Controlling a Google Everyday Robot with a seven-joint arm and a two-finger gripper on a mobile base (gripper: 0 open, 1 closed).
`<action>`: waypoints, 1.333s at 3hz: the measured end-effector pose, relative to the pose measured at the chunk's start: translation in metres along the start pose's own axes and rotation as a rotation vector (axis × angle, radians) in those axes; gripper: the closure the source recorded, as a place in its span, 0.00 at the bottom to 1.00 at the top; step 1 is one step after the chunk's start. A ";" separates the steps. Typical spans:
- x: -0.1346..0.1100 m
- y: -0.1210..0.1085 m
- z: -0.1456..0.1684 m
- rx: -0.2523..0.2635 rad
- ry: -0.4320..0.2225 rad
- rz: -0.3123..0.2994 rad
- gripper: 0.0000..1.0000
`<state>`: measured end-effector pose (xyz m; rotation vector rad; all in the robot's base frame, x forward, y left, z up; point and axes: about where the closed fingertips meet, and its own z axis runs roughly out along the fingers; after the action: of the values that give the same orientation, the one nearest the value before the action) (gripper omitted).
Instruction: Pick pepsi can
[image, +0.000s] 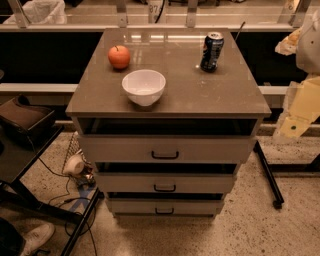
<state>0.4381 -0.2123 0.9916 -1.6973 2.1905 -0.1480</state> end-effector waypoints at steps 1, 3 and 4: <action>0.000 0.000 0.000 0.000 0.000 0.000 0.00; 0.005 -0.066 0.019 0.171 -0.184 0.156 0.00; 0.005 -0.119 0.032 0.271 -0.333 0.228 0.00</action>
Offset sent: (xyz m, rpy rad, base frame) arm 0.0467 -0.0165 -0.0076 0.1327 -0.1474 -0.1508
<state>0.5566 -0.2450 0.9964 -1.2203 1.9915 -0.0893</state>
